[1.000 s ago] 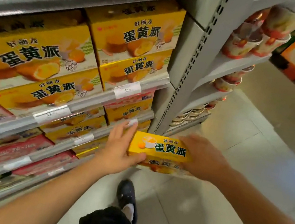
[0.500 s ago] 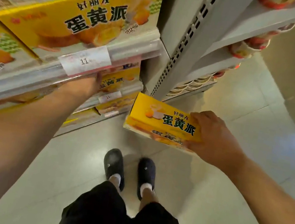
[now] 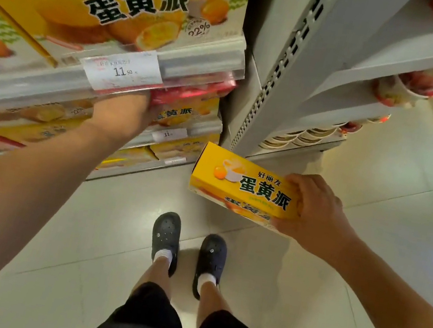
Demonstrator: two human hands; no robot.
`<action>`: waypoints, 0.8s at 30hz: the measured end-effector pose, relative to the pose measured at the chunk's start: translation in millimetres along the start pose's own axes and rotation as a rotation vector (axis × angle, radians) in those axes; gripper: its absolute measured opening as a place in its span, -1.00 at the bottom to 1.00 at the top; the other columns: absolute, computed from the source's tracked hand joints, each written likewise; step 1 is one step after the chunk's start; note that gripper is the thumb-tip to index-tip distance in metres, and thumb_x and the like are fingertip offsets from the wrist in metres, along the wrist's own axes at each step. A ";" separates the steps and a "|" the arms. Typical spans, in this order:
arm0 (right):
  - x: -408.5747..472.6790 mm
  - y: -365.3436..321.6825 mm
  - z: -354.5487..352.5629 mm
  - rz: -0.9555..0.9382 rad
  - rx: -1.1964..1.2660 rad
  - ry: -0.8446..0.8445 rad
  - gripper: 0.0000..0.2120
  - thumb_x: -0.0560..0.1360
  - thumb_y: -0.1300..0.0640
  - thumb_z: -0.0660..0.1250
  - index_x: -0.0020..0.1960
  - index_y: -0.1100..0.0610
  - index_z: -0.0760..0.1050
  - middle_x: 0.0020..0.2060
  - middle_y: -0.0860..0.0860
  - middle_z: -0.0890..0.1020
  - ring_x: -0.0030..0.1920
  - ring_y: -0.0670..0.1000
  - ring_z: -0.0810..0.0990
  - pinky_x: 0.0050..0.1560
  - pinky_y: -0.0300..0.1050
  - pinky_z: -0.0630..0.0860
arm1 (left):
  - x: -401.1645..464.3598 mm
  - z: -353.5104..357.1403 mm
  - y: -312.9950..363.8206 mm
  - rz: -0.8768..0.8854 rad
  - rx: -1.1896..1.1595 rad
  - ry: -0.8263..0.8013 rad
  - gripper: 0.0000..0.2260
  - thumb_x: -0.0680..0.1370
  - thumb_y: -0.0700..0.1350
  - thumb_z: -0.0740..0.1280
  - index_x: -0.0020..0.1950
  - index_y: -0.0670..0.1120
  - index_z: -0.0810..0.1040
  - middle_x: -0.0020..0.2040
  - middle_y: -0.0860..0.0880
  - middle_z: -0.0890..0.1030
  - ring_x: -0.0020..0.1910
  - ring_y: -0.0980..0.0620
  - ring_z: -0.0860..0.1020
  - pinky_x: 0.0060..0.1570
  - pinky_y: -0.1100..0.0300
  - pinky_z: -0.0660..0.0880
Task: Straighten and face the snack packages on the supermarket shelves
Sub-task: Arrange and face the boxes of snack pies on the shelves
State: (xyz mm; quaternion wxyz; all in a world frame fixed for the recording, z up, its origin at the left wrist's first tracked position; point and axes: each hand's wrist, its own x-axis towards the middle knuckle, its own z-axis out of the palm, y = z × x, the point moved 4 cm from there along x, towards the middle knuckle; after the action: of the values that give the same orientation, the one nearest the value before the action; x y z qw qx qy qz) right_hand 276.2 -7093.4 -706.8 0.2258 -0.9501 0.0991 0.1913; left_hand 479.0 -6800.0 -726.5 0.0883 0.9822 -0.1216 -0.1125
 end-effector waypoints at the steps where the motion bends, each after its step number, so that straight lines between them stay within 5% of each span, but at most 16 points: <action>1: -0.3 3.5 0.6 0.001 0.009 0.004 -0.27 0.26 -0.07 0.55 0.35 0.00 0.34 0.16 -0.04 0.42 0.13 -0.03 0.41 0.25 0.05 0.32 | -3.7 -0.9 3.2 0.025 0.024 0.070 -0.54 0.56 0.19 0.30 0.29 -0.11 0.43 0.12 -0.27 0.58 0.04 -0.34 0.57 -0.07 -0.16 0.51; 7: -4.9 9.9 -0.8 -0.020 0.050 -0.048 -0.31 0.27 0.00 0.56 0.31 -0.01 0.33 0.13 -0.07 0.49 0.05 -0.08 0.44 0.28 0.12 0.36 | -55.9 11.7 22.4 0.132 0.172 0.200 -0.40 0.38 0.11 0.52 0.23 -0.23 0.44 0.05 -0.26 0.50 -0.04 -0.28 0.47 -0.14 -0.09 0.41; 13: -1.4 -8.8 1.4 -0.036 0.069 -0.151 -0.28 0.25 -0.03 0.60 0.31 -0.02 0.35 0.00 -0.17 0.50 0.01 -0.07 0.52 0.22 0.16 0.46 | -114.0 28.5 -15.6 -0.115 0.043 0.139 -0.42 0.38 0.09 0.53 0.23 -0.20 0.44 0.06 -0.24 0.53 0.01 -0.26 0.51 -0.08 -0.11 0.45; 15: 4.1 -18.3 7.5 -0.017 0.053 -0.156 -0.22 0.21 -0.08 0.61 0.33 -0.03 0.36 0.03 -0.15 0.51 0.02 -0.07 0.52 0.18 0.08 0.49 | -138.8 33.9 -36.9 -0.203 -0.020 0.119 -0.44 0.37 0.09 0.54 0.19 -0.19 0.44 0.03 -0.24 0.57 -0.02 -0.29 0.53 -0.11 -0.10 0.46; 19: 15.2 -43.9 25.7 -0.010 0.070 -0.167 -0.35 0.08 -0.24 0.56 0.08 -0.22 0.36 -0.13 -0.28 0.50 -0.17 -0.24 0.48 -0.25 -0.31 0.40 | -193.6 46.7 -78.5 -0.381 -0.157 0.094 -0.45 0.35 0.17 0.52 0.12 -0.15 0.46 -0.04 -0.20 0.59 -0.09 -0.27 0.55 -0.17 -0.06 0.49; 24: 31.7 -79.9 45.9 -0.024 0.104 -0.120 -0.44 0.11 -0.23 0.55 0.01 -0.26 0.38 -0.19 -0.31 0.52 -0.21 -0.27 0.52 -0.32 -0.33 0.37 | -258.7 70.7 -124.9 -0.536 -0.288 0.116 -0.49 0.34 0.17 0.53 0.11 -0.07 0.47 -0.05 -0.09 0.62 -0.15 -0.12 0.58 -0.25 0.06 0.50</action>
State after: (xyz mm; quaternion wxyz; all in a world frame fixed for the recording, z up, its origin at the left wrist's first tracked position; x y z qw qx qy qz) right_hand 312.3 -7004.9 -726.3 0.2829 -0.9249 0.0837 0.2397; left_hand 244.7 -6624.2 -767.8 0.2005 0.9615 0.1641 -0.0917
